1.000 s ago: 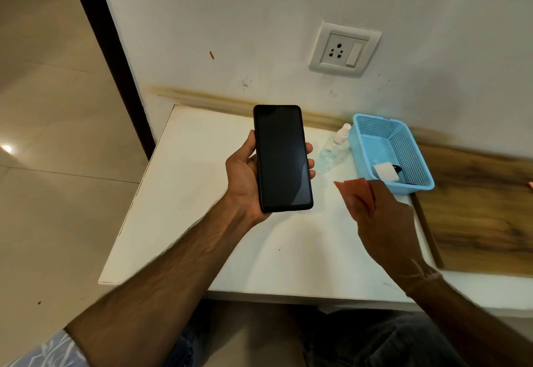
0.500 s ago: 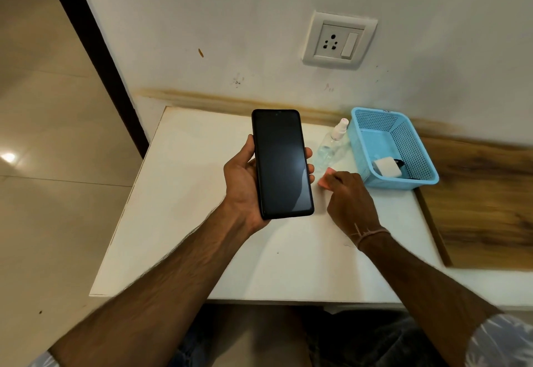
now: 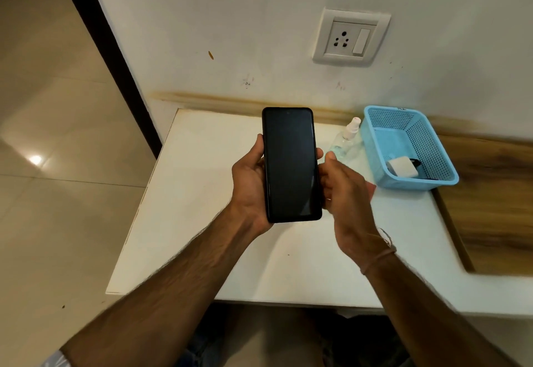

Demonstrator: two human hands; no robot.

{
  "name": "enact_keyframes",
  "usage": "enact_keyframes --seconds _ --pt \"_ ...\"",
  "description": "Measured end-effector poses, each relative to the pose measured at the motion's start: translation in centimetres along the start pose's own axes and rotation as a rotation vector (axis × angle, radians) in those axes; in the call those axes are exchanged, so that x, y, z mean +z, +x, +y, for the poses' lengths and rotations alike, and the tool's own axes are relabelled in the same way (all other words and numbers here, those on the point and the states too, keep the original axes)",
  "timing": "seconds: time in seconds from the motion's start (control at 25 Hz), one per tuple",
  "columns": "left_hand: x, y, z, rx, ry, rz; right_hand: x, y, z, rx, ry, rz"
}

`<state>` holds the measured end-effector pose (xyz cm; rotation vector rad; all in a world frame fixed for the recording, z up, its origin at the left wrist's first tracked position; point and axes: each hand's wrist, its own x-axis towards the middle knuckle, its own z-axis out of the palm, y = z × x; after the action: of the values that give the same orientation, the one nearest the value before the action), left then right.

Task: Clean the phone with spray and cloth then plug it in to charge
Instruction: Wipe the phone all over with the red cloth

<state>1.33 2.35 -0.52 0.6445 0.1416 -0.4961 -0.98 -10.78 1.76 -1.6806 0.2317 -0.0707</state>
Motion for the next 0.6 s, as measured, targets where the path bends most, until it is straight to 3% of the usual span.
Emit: enact_keyframes --seconds 0.2,0.6 --pt "0.3 0.0 0.1 0.020 0.021 0.038 1.4 -0.8 -0.5 0.107 0.366 -0.048" --pt "1.6 -1.7 0.9 0.073 0.048 0.046 1.1 -2.1 -1.7 0.018 0.439 -0.076"
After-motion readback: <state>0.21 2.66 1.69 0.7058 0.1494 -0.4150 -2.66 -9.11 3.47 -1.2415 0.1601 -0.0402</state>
